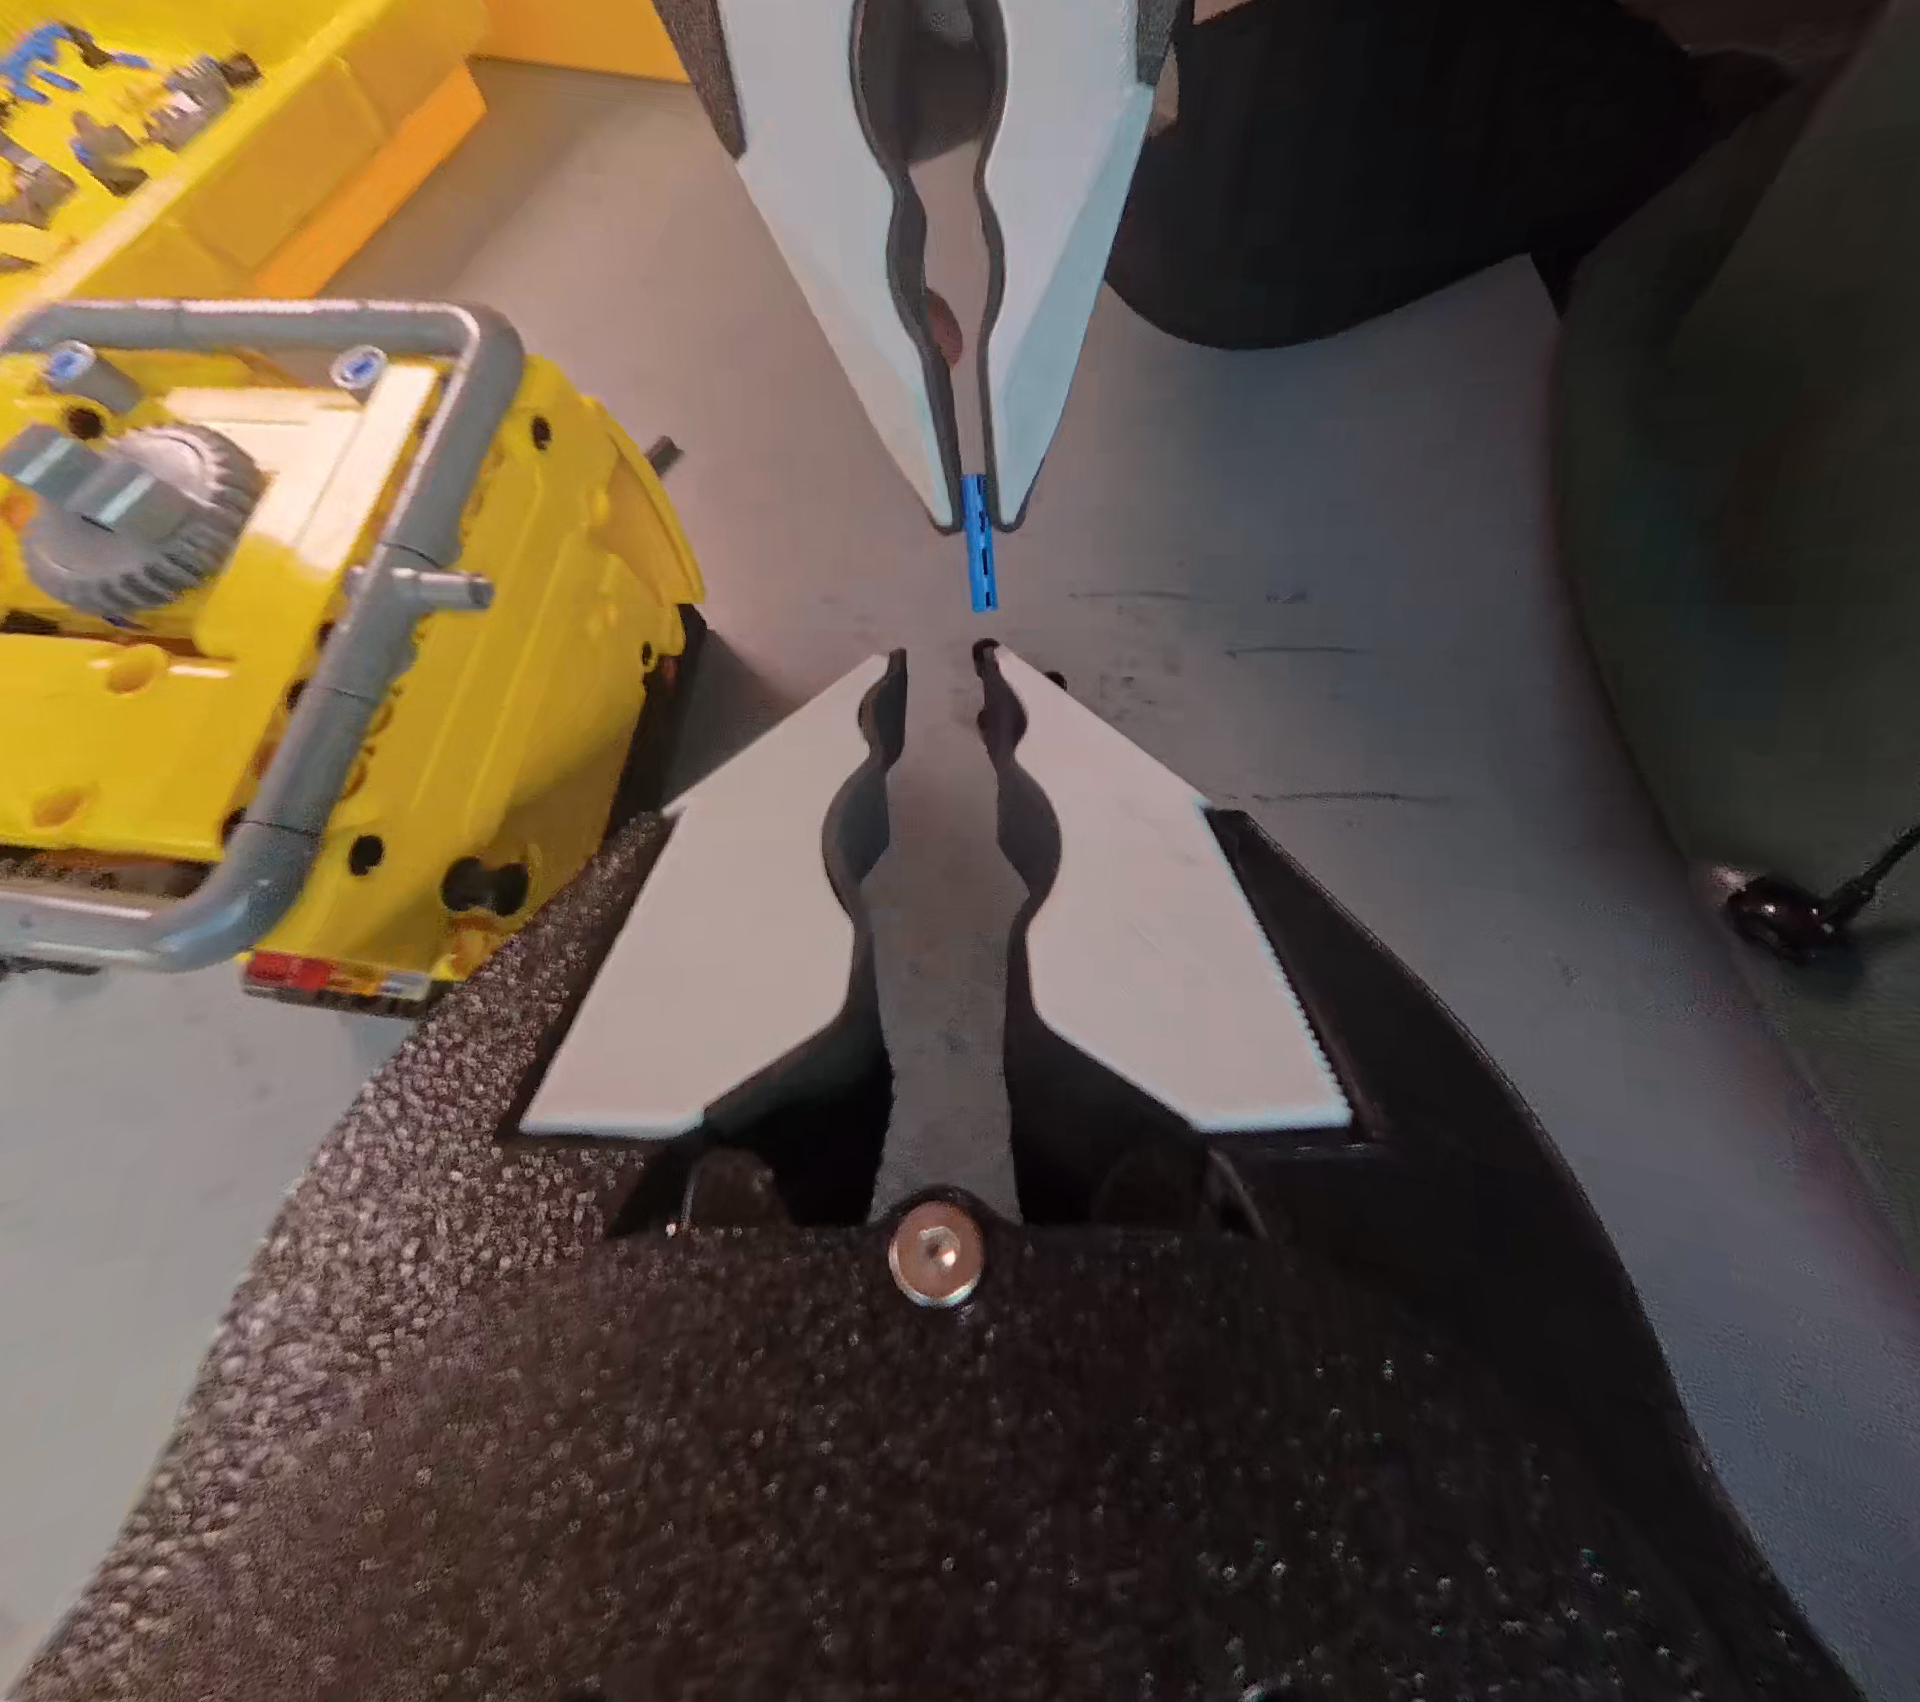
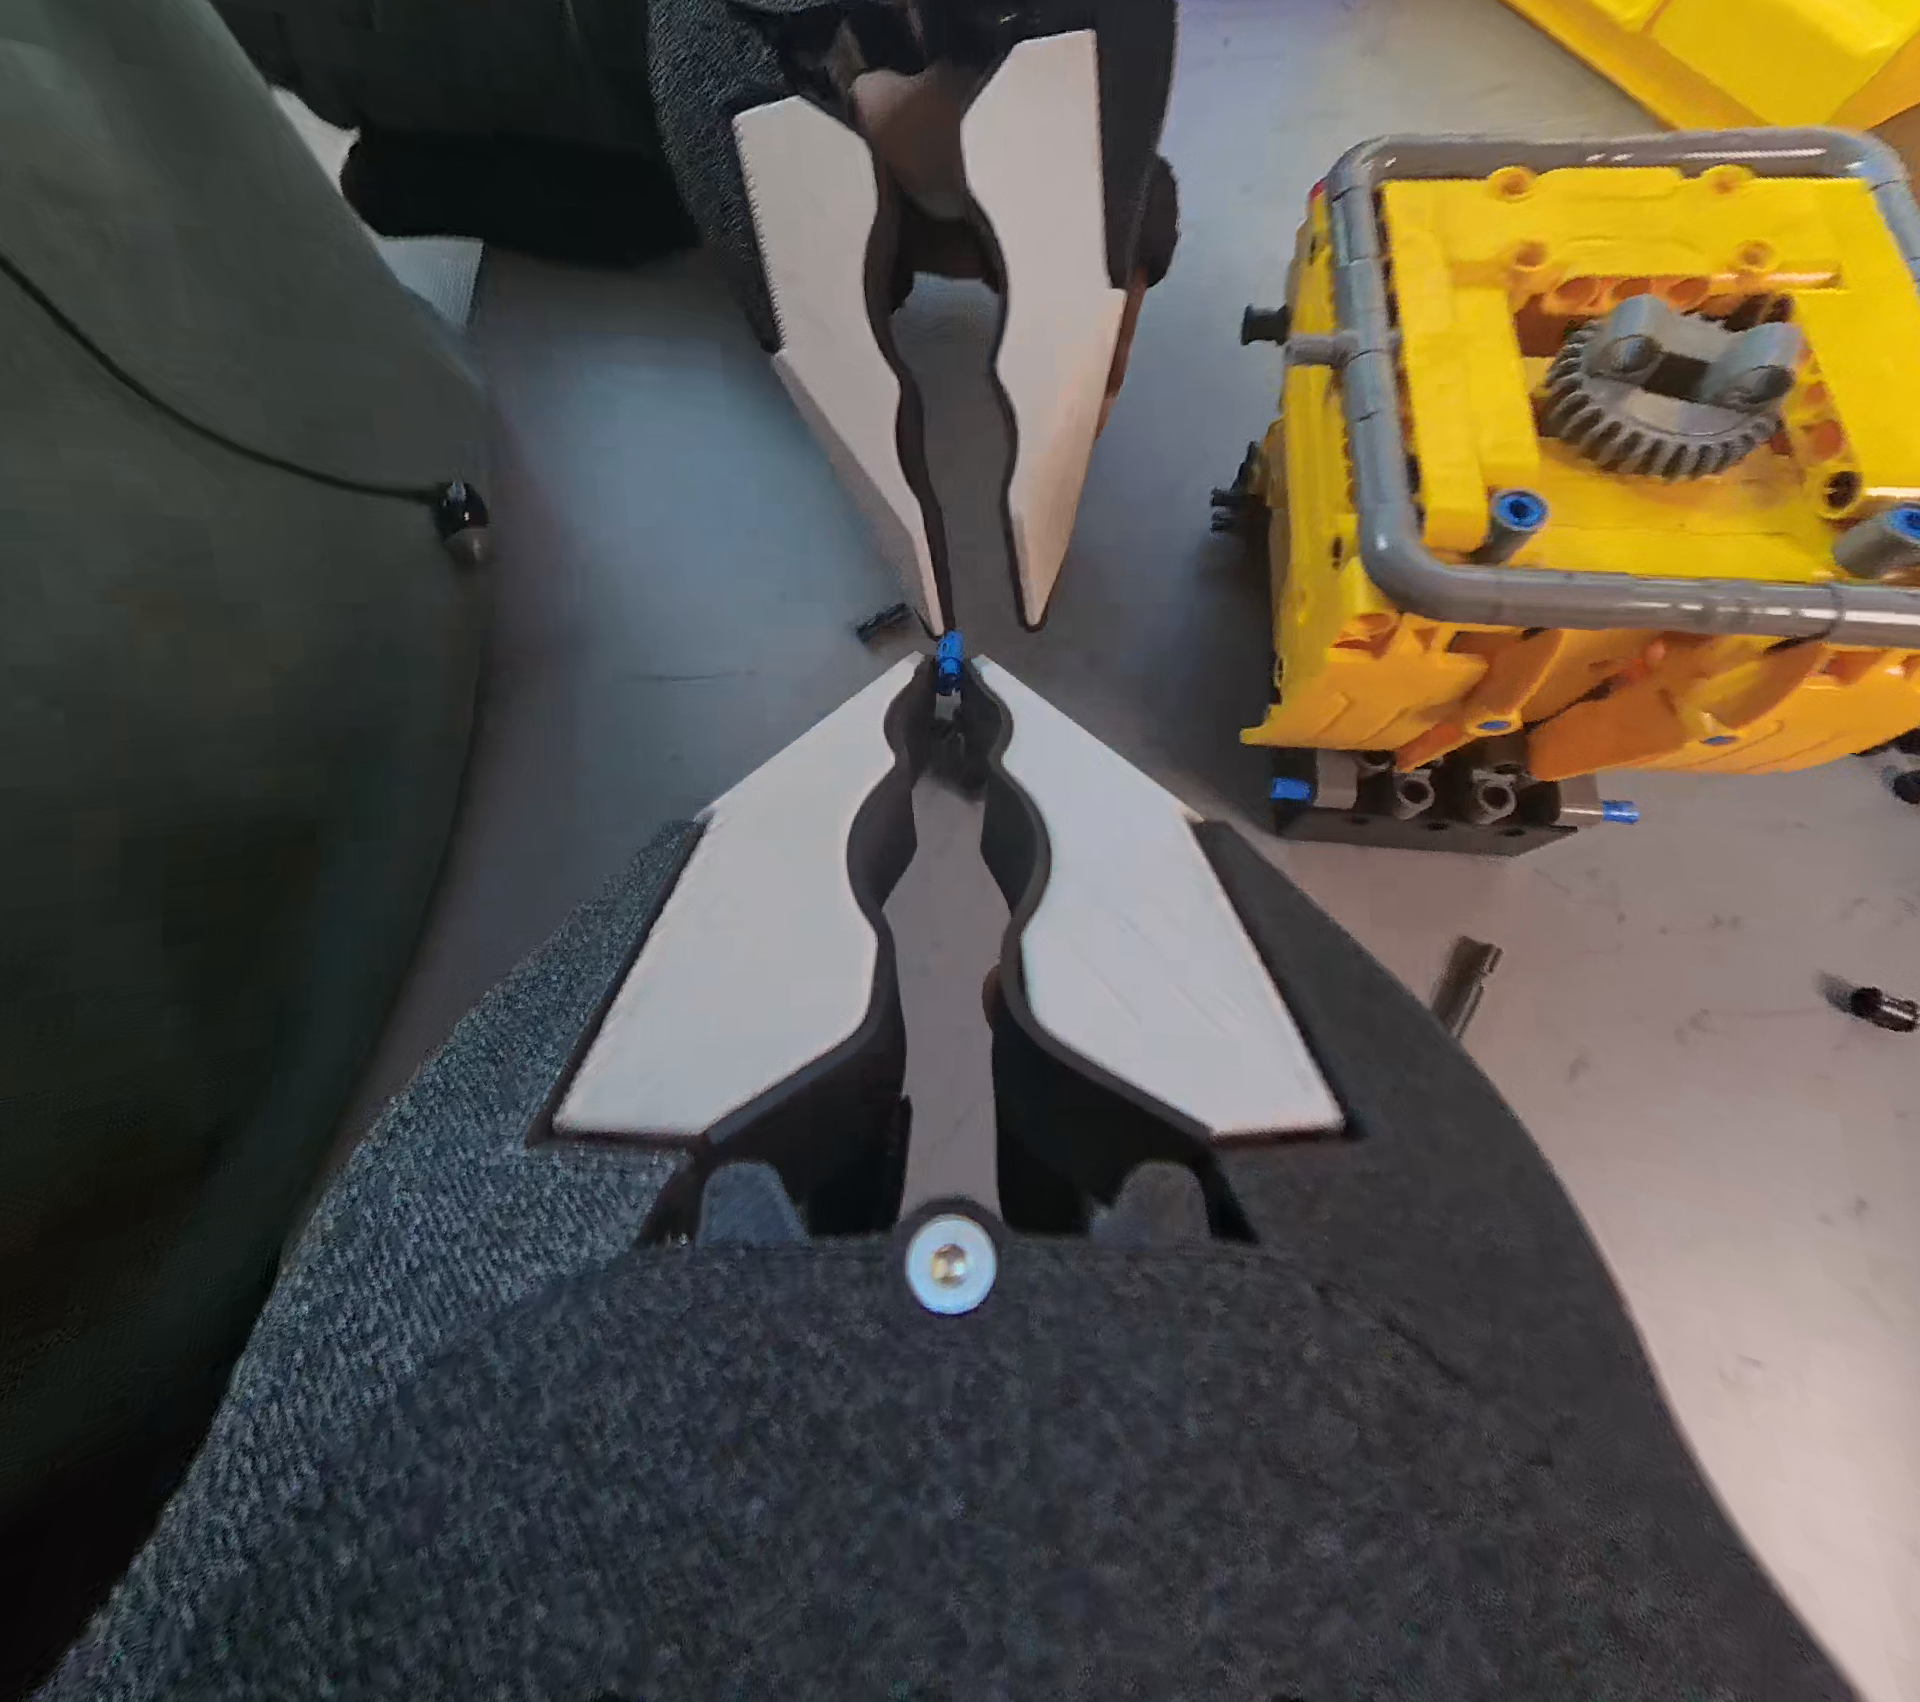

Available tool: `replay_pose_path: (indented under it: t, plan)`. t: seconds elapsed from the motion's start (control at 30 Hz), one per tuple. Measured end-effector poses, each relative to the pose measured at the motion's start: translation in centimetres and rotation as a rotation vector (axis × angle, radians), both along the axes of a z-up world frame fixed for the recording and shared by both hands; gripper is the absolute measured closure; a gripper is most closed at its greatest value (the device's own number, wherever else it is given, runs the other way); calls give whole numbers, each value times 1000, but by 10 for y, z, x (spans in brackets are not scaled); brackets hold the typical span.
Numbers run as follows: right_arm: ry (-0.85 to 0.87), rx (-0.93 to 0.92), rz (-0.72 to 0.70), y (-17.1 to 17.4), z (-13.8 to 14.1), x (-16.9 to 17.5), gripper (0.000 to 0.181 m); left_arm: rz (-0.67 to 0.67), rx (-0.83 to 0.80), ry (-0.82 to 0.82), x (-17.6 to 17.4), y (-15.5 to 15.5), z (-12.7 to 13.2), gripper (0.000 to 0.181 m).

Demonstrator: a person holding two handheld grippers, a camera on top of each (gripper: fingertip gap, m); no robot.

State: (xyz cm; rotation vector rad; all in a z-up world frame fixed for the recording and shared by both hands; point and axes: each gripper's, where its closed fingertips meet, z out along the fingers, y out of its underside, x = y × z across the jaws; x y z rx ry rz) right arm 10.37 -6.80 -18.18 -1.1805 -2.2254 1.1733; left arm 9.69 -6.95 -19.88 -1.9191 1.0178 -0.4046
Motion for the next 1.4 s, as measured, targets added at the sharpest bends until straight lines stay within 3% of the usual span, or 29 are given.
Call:
replay_pose_path:
  t: [0.23,0.7,1.4]
  plan:
    - [-178,266,163,-10,-31,8,177,-126,-200,118,7,-6,-44,167]
    - [-307,640,410,-8,-44,8,177,-112,-201,75,13,-8,-45,176]
    - [-441,636,552,-12,-48,6,178,-94,-304,4,12,-7,-45,176]
